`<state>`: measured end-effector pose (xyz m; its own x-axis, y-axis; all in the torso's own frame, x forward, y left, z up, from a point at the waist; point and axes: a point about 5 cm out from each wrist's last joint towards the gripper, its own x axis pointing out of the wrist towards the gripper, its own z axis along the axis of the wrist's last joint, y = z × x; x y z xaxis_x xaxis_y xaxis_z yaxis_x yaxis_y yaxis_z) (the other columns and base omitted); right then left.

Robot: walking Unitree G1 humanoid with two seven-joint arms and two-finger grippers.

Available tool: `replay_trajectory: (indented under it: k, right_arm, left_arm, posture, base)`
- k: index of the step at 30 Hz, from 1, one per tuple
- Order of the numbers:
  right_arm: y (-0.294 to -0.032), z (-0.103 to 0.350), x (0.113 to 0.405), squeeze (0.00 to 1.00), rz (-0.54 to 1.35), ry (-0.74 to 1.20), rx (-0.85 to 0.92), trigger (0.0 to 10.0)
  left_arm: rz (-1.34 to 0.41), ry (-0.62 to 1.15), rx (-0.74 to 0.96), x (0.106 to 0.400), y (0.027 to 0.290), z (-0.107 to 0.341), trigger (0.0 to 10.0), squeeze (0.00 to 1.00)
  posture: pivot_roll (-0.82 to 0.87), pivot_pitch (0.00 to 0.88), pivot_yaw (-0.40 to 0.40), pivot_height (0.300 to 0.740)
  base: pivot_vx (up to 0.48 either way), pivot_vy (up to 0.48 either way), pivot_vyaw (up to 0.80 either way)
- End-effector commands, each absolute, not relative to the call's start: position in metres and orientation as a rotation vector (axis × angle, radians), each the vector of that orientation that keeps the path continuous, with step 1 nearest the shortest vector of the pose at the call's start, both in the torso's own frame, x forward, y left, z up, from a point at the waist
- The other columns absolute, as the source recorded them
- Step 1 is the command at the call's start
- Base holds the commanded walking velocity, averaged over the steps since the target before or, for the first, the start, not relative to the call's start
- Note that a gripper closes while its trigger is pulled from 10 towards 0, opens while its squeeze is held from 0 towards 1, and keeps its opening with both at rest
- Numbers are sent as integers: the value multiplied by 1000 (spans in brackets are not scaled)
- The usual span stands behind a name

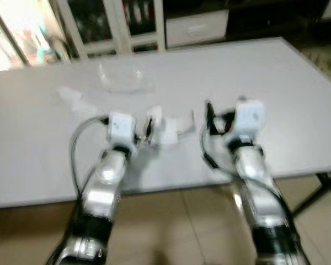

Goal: Picking trash to rubbish bin

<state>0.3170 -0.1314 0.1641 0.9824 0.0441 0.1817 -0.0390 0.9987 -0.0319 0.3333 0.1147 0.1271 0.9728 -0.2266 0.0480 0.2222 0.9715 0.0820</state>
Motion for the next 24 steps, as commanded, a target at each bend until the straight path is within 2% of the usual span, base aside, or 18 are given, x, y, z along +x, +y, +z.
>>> replay_trajectory:
  k: [1, 15, 24]
  right_arm:
    - [-122, 168, 316, 0, 67, -203, -21, 10000]
    - [-117, 167, 310, 0, 91, -157, 29, 10000]
    - [-109, 172, 299, 0, 100, -100, 110, 10000]
  left_arm:
    - [-197, -72, 95, 335, 125, 131, 10000, 0]
    - [-192, -66, 70, 333, 122, 130, 10000, 0]
    - [-200, -46, 91, 335, 132, 130, 10000, 0]
  posture:
    - [-41, 57, 65, 740]
    - [-46, 60, 63, 740]
    - [-37, 78, 81, 740]
  base:
    - [431, 0, 0]
    - [34, 0, 0]
    - [0, 0, 0]
